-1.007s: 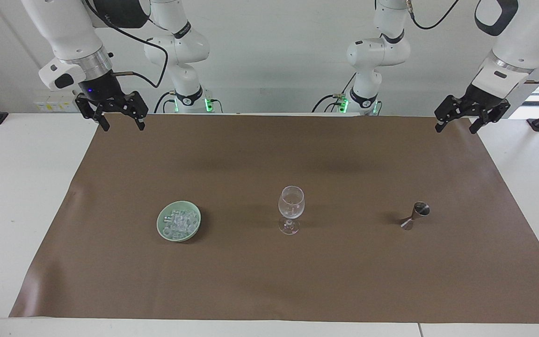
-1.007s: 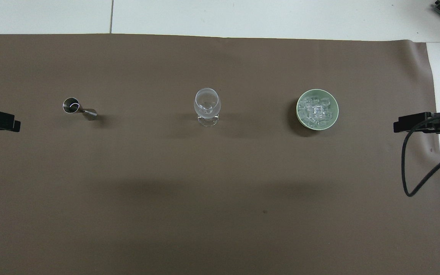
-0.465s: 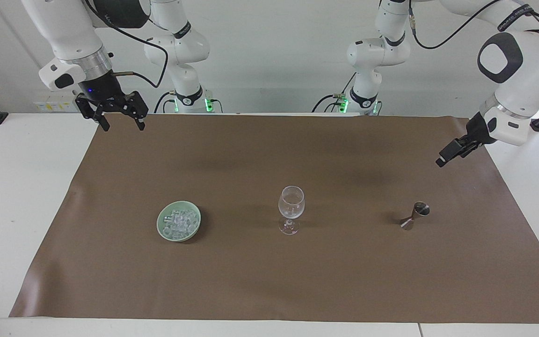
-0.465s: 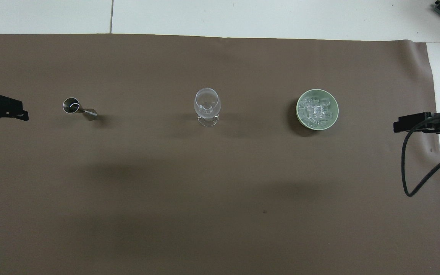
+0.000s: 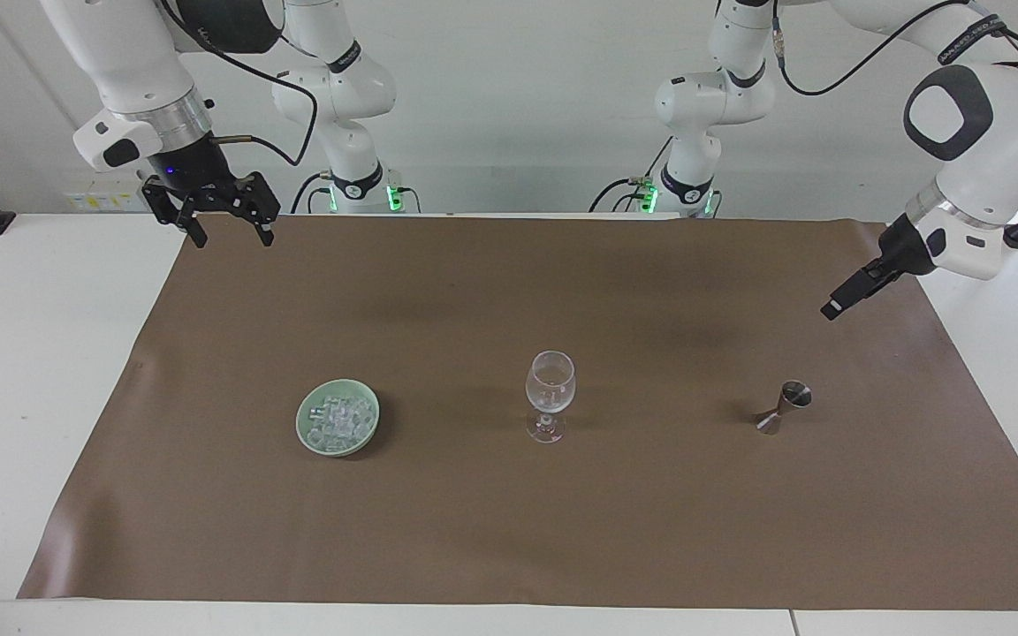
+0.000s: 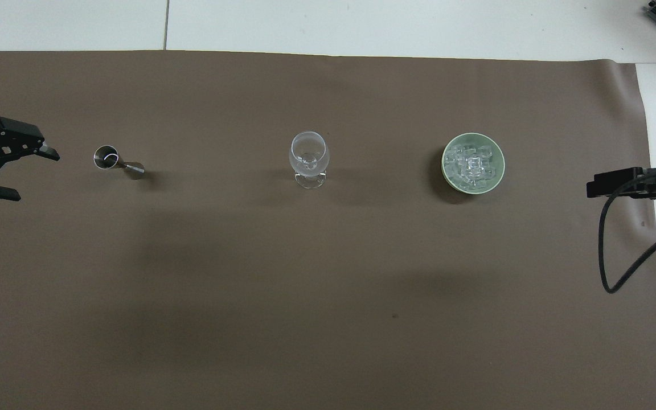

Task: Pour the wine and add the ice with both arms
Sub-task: 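Open the left gripper and move it toward the small silver cup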

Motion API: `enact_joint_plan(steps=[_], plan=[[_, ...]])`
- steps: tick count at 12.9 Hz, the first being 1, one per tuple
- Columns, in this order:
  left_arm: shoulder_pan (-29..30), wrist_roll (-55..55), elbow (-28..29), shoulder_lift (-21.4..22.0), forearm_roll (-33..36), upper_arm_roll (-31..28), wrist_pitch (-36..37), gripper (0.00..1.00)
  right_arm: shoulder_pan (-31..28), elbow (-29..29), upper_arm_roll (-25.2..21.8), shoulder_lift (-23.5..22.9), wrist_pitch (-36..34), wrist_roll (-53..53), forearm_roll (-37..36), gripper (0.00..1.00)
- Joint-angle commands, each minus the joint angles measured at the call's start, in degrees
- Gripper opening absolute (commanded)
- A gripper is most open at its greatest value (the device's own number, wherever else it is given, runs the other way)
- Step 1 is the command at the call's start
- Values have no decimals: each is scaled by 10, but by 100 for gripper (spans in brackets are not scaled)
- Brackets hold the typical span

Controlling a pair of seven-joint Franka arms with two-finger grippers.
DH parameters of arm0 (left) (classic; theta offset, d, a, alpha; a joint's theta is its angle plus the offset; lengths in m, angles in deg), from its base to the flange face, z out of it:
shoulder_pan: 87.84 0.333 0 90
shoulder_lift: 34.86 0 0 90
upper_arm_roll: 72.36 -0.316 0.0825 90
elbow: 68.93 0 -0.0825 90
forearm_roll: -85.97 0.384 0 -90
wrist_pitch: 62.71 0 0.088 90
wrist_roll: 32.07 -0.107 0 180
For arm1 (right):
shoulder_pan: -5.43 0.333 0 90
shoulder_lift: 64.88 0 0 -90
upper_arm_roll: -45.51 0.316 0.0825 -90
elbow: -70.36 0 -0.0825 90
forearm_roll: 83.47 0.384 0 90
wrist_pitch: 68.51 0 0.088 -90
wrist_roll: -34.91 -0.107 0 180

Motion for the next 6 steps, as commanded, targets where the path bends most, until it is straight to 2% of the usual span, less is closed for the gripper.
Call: enact_joint_plan(steps=[1, 6], plan=[[13, 85, 11, -13, -48, -6, -2, 100, -7, -4, 4, -3, -5, 10, 7, 100], [34, 133, 24, -36, -69, -6, -6, 100, -7, -4, 3, -3, -5, 10, 7, 100]])
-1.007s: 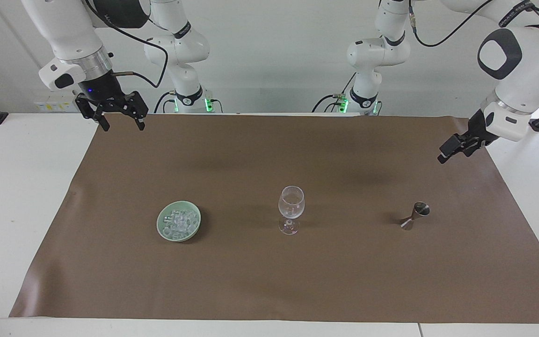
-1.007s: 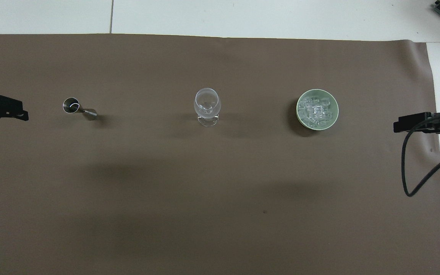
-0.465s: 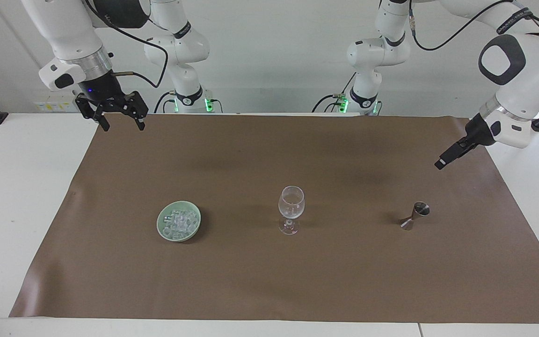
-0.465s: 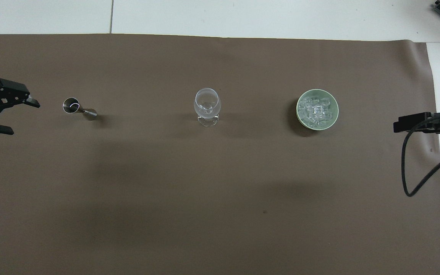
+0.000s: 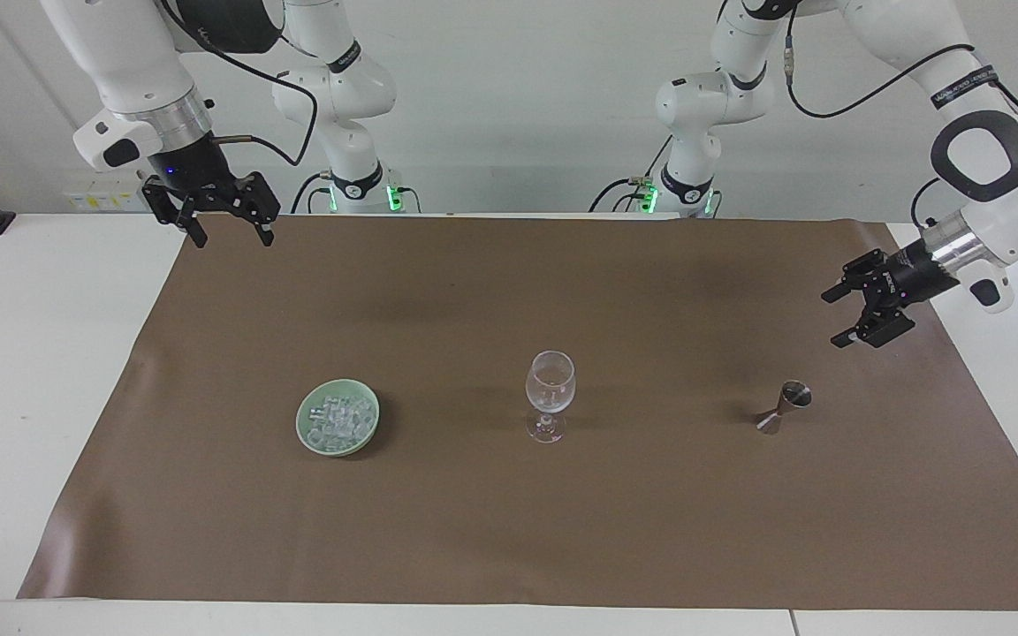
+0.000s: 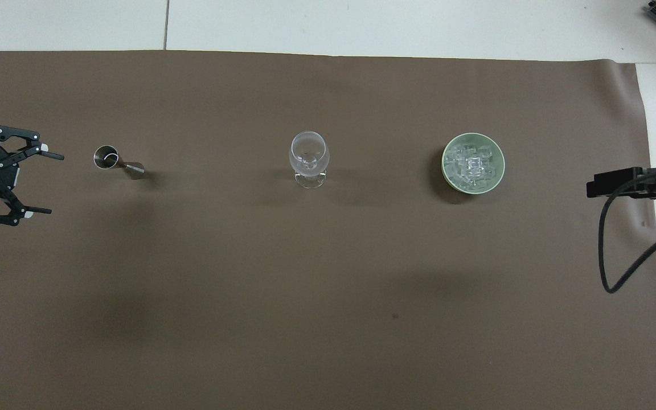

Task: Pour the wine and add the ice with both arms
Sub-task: 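Open the left gripper and move it toward the small silver cup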

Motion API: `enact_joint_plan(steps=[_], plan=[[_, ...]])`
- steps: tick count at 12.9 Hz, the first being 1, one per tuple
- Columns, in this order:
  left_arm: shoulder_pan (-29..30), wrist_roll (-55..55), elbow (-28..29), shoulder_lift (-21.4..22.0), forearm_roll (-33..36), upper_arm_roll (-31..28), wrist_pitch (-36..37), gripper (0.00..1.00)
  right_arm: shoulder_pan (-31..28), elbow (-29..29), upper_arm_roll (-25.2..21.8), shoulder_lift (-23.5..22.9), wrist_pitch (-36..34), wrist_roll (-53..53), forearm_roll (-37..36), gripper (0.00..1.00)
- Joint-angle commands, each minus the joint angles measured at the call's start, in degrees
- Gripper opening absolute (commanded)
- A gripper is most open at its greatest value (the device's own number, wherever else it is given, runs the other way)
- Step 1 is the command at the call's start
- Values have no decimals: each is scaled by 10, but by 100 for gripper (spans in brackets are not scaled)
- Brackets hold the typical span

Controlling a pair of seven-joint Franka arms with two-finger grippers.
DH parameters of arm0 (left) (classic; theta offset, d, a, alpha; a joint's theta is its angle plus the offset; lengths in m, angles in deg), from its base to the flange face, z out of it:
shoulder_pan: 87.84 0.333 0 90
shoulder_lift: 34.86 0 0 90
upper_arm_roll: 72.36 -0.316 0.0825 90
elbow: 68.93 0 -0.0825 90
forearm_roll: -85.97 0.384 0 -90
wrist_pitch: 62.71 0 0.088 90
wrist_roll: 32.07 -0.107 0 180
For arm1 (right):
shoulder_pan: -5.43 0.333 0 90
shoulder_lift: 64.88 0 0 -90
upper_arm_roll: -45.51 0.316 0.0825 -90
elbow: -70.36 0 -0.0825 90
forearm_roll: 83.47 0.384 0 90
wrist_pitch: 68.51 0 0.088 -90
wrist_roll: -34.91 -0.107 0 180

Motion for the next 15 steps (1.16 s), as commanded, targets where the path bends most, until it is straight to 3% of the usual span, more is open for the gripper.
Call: enact_joint_plan(steps=[1, 3, 15], plan=[[9, 46, 17, 3, -12, 3, -16, 100, -7, -4, 4, -3, -5, 10, 7, 100], [0, 110, 38, 7, -6, 4, -55, 100, -7, -4, 4, -3, -5, 10, 7, 100], [25, 105, 27, 9, -12, 5, -7, 100, -7, -4, 3, -3, -5, 10, 7, 100]])
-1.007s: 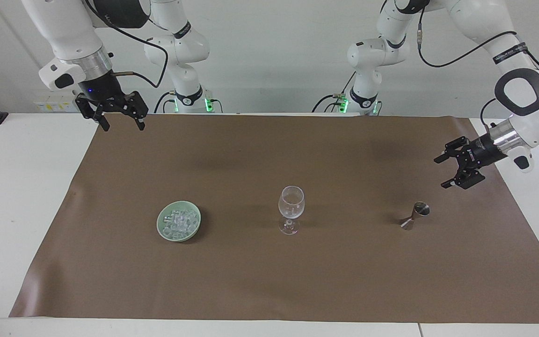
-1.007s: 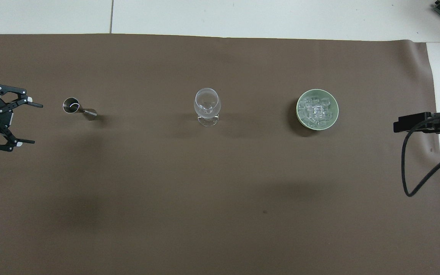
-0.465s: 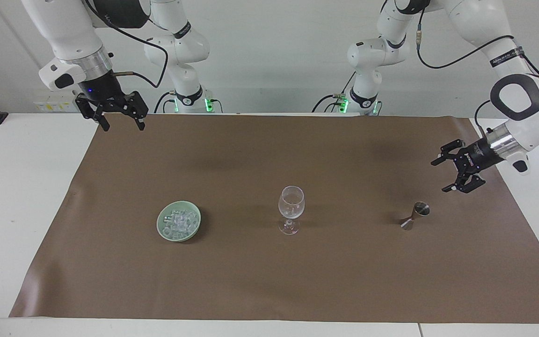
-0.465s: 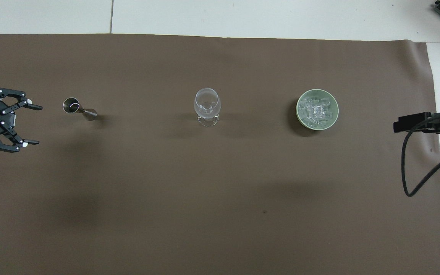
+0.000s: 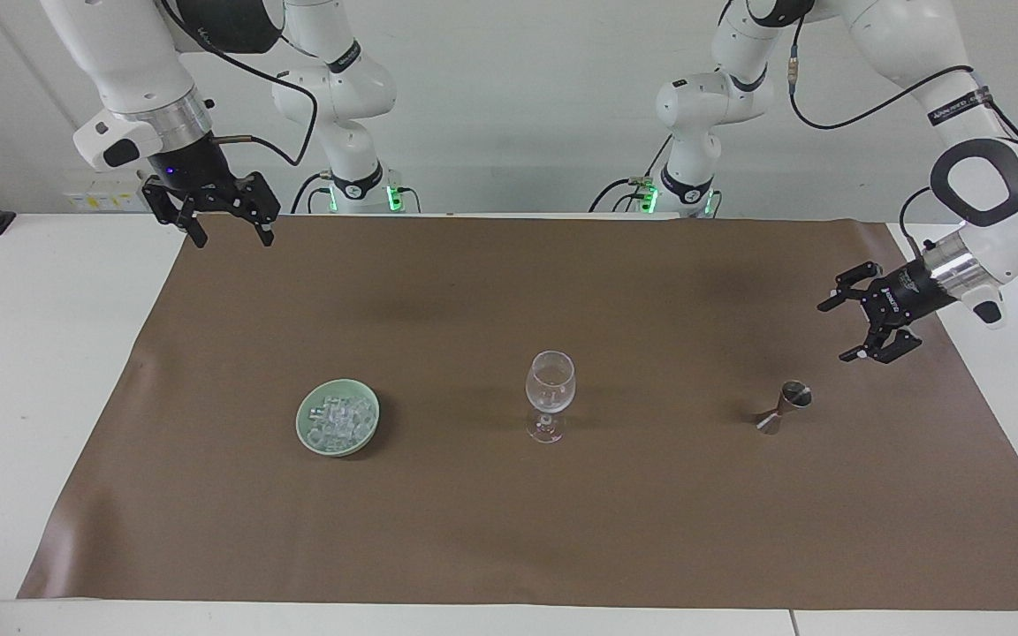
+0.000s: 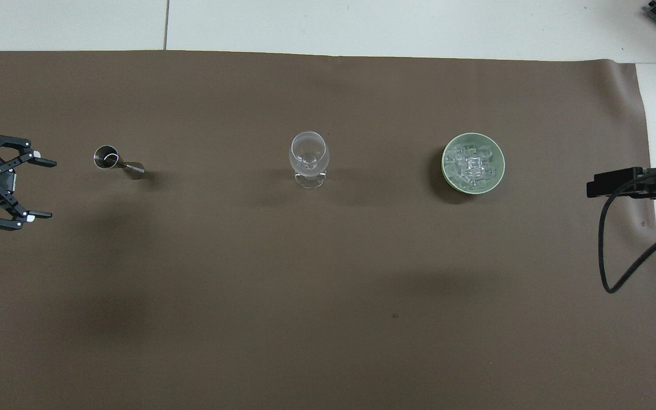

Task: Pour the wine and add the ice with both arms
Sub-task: 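Open the left gripper and move it toward the small silver cup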

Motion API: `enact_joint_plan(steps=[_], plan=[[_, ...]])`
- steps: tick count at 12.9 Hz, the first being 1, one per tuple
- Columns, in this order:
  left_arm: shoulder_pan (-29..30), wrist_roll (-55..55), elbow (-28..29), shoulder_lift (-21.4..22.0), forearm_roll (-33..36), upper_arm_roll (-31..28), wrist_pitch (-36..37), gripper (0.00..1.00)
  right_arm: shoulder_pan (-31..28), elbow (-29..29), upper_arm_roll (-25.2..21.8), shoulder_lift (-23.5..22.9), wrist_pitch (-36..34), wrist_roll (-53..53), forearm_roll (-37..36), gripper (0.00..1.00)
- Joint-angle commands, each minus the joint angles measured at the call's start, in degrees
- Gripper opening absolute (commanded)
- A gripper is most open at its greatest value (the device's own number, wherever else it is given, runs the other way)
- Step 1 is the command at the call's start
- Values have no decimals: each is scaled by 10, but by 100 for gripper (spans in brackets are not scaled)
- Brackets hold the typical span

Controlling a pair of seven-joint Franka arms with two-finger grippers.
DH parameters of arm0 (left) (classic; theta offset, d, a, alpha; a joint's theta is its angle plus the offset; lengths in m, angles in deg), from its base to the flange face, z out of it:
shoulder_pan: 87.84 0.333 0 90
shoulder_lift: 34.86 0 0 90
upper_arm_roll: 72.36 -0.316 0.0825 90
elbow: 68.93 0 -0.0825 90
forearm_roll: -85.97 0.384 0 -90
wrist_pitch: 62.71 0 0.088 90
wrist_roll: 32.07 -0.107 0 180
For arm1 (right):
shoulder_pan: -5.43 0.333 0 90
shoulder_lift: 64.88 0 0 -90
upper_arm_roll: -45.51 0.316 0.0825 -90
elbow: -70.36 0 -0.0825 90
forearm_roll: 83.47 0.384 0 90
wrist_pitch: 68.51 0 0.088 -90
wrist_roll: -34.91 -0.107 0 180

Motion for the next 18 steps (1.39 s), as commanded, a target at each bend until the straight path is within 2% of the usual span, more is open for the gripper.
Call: enact_joint_plan(steps=[1, 3, 5, 7, 18], plan=[[6, -3, 7, 11, -12, 4, 11, 100, -7, -4, 4, -3, -5, 10, 7, 100], [13, -10, 4, 12, -30, 4, 13, 100, -7, -4, 3, -3, -5, 10, 7, 100], [14, -92, -4, 12, -30, 3, 12, 100, -7, -4, 3, -3, -5, 10, 7, 100], [6, -22, -9, 15, -28, 3, 20, 100, -7, -4, 3, -3, -5, 10, 7, 100], [45, -40, 20, -37, -30, 3, 12, 100, -7, -4, 3, -3, -5, 10, 7, 100]])
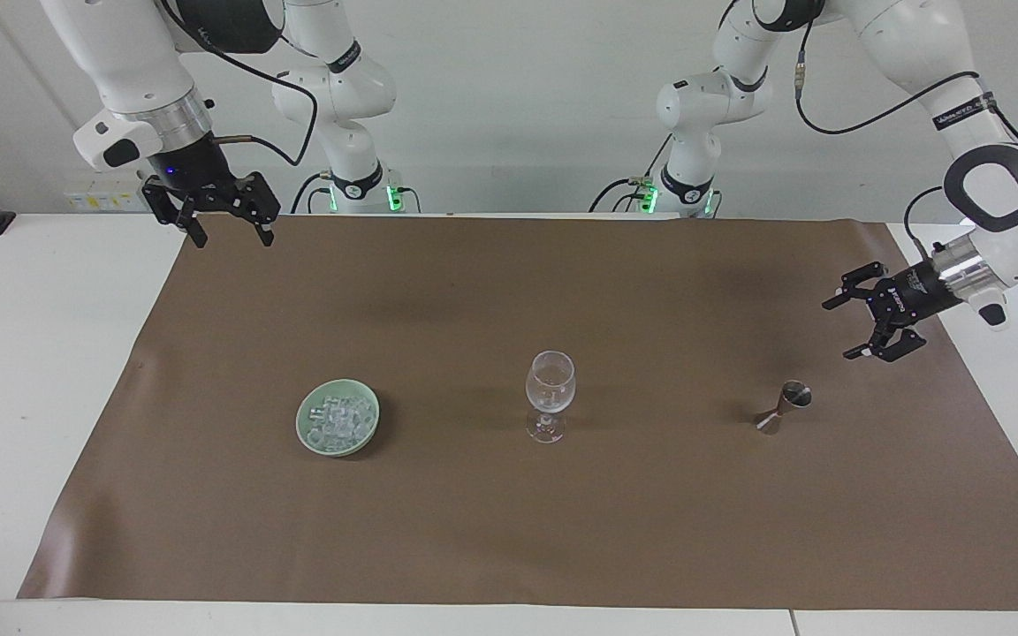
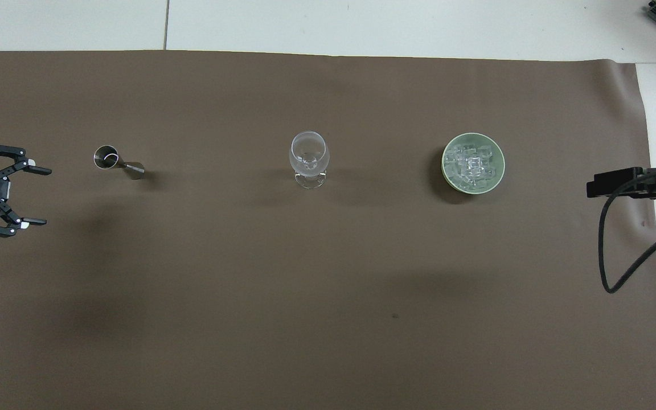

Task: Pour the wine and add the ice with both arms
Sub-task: 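Open the left gripper and move it toward the small silver cup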

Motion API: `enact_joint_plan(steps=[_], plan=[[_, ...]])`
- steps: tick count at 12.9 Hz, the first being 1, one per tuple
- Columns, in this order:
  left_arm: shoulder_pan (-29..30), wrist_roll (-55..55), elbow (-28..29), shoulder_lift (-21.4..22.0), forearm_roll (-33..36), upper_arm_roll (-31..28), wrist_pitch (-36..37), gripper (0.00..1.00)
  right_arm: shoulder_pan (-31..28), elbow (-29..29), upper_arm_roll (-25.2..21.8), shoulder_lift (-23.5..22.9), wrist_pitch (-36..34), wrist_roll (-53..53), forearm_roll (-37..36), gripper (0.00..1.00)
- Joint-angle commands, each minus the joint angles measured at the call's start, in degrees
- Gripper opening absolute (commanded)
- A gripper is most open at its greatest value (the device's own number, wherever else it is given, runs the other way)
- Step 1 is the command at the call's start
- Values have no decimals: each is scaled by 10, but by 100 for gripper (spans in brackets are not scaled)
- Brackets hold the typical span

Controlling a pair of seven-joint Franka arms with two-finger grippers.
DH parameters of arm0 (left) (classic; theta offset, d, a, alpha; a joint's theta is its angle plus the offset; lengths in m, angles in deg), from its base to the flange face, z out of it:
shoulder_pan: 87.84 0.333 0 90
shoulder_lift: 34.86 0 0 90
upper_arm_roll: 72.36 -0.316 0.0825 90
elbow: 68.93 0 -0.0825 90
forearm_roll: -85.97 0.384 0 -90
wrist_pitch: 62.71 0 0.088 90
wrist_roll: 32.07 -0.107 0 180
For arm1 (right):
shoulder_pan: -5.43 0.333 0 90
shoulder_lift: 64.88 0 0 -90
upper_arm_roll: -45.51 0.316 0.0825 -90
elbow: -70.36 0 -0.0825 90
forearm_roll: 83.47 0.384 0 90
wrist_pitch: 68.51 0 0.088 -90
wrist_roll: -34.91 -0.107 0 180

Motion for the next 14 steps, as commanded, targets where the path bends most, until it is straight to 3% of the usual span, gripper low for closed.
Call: enact_joint_plan(steps=[1, 5, 8, 11, 14], plan=[[2, -5, 17, -12, -15, 4, -17, 100, -7, -4, 4, -3, -5, 10, 7, 100], [8, -3, 36, -19, -92, 4, -32, 100, -7, -4, 3, -3, -5, 10, 7, 100], [24, -6, 16, -55, -140, -5, -19, 100, -7, -4, 3, -3, -5, 10, 7, 100], [36, -78, -1, -101, -216, -24, 16, 100, -7, -4, 4, -3, -5, 10, 7, 100], [35, -119, 2, -109, -270, -23, 13, 100, -7, -4, 3, -3, -5, 10, 7, 100]])
